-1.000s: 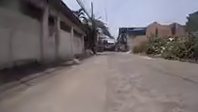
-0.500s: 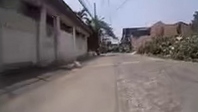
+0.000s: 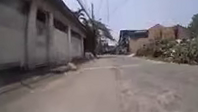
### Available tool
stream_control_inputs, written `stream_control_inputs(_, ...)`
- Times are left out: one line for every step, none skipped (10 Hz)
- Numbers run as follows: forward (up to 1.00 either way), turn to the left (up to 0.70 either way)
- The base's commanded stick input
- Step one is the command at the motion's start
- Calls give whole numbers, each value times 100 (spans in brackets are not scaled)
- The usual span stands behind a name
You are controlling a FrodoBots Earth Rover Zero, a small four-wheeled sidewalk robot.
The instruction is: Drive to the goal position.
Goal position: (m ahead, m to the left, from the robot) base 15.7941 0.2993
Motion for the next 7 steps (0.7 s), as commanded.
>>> stream_control_inputs(100,-2)
stream_control_inputs(100,-2)
stream_control_inputs(100,-2)
stream_control_inputs(100,-2)
stream_control_inputs(100,-2)
stream_control_inputs(100,-2)
stream_control_inputs(100,-2)
